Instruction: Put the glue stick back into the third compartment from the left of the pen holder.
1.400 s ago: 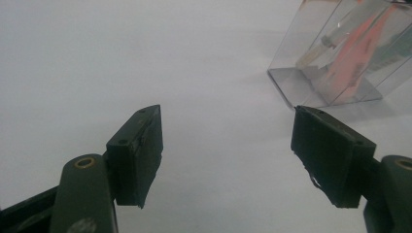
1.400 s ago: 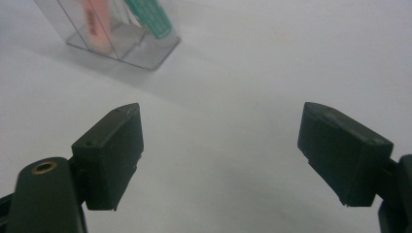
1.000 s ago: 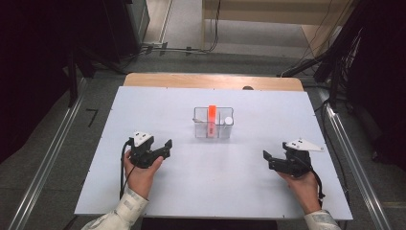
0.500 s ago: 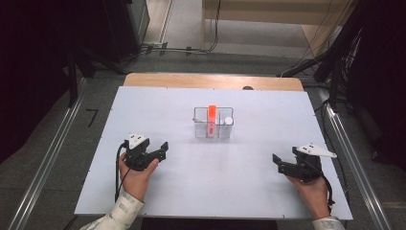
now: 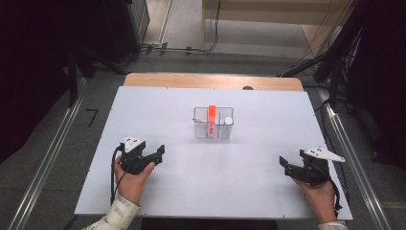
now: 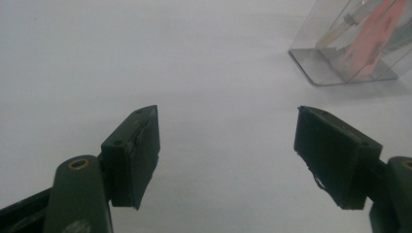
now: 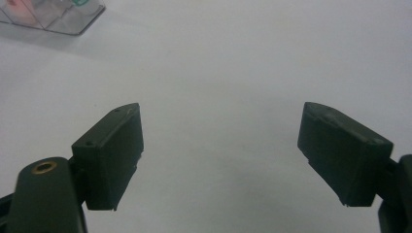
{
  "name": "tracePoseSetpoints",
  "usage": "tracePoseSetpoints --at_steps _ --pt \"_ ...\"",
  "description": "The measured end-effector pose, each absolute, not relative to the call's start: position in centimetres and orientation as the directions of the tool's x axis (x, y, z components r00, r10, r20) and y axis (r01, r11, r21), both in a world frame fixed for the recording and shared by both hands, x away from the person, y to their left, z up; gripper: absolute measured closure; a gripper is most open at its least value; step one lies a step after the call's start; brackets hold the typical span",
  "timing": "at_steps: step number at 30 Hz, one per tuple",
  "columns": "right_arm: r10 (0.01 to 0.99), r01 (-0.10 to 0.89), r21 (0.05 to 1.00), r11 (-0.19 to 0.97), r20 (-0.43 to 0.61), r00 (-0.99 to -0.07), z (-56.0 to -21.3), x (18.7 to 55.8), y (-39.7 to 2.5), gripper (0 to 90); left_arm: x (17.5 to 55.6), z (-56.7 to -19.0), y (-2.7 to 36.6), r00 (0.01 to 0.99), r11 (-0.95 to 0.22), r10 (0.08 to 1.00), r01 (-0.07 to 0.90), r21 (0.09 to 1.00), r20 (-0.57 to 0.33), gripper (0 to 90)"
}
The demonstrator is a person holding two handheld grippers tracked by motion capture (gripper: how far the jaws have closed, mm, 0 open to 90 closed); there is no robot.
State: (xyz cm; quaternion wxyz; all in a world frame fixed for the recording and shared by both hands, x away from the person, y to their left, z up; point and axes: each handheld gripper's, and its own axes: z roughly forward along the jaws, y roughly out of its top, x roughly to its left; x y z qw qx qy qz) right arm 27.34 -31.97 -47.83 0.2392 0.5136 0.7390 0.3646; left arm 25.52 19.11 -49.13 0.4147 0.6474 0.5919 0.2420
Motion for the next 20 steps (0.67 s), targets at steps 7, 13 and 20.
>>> tracePoseSetpoints --at_steps 7,13,20 --pt "0.937 0.587 0.784 0.201 0.021 -0.349 -47.9 27.0 -32.4 15.5 24.8 -49.3 19.9 0.171 0.045 0.970 0.573 0.818 -0.173 25.1" --pt "0.941 0.592 0.782 0.192 0.023 -0.337 -47.9 26.8 -32.8 15.5 24.4 -49.5 20.6 0.159 0.045 0.973 0.580 0.813 -0.168 24.5" --pt "0.944 0.599 0.779 0.185 0.030 -0.330 -48.0 26.7 -33.1 15.5 24.3 -49.7 21.5 0.137 0.051 0.977 0.585 0.809 -0.161 24.4"
